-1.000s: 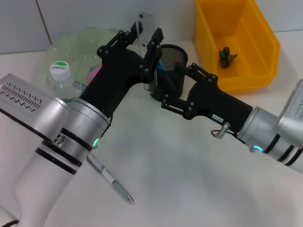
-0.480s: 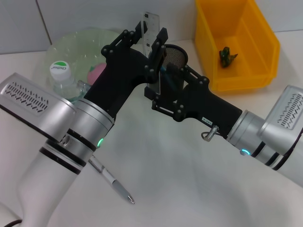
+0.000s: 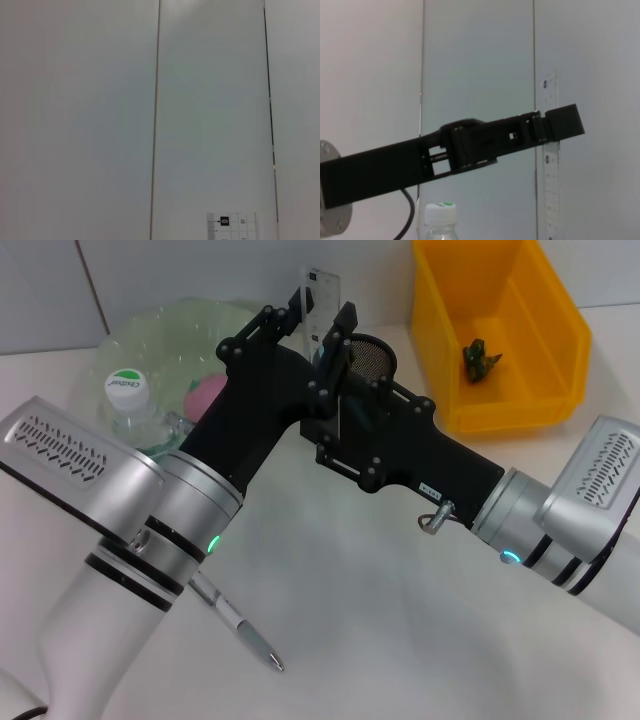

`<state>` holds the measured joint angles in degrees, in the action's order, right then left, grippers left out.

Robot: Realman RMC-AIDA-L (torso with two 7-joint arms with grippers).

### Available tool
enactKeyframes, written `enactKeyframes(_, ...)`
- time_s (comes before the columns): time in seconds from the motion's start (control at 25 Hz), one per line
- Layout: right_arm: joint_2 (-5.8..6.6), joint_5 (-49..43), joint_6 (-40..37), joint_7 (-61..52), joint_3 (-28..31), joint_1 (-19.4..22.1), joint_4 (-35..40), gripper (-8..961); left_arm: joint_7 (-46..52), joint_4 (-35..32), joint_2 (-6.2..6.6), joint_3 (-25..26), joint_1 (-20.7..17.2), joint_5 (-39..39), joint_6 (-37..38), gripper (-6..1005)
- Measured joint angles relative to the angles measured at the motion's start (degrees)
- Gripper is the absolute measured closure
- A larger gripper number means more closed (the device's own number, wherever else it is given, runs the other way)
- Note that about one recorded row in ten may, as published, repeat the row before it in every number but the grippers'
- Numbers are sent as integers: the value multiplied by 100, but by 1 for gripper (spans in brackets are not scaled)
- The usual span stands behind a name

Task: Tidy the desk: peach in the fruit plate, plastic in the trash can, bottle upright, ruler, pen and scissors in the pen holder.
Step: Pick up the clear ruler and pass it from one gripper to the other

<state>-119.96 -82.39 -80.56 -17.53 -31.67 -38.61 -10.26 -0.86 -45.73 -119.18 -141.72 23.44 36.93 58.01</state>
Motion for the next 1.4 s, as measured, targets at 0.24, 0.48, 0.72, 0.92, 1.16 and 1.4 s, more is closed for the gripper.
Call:
enactKeyframes(0.24,0,-18,7,3,20,-20,11,344,-8,-7,0,-30,-4,-1,0,601)
enactKeyframes(0.48,0,-21,7,5,20,-34,0,524,-11,0,0,-32,-6,-1,0,601)
enactKeyframes(0.72,0,-23,6,5,21,-41,-10,658,-11,2,0,-31,-7,-1,0,600)
enactKeyframes(0.92,0,-23,-16,5,29,-50,-12,725,-11,10,0,-36,-6,-1,0,600)
enactKeyframes(1.16,0,-23,-35,5,31,-63,-12,739,-12,21,0,-50,-1,-1,0,599)
enactKeyframes(1.4,0,-23,-35,5,29,-70,-12,766,-11,30,0,-80,3,-1,0,599)
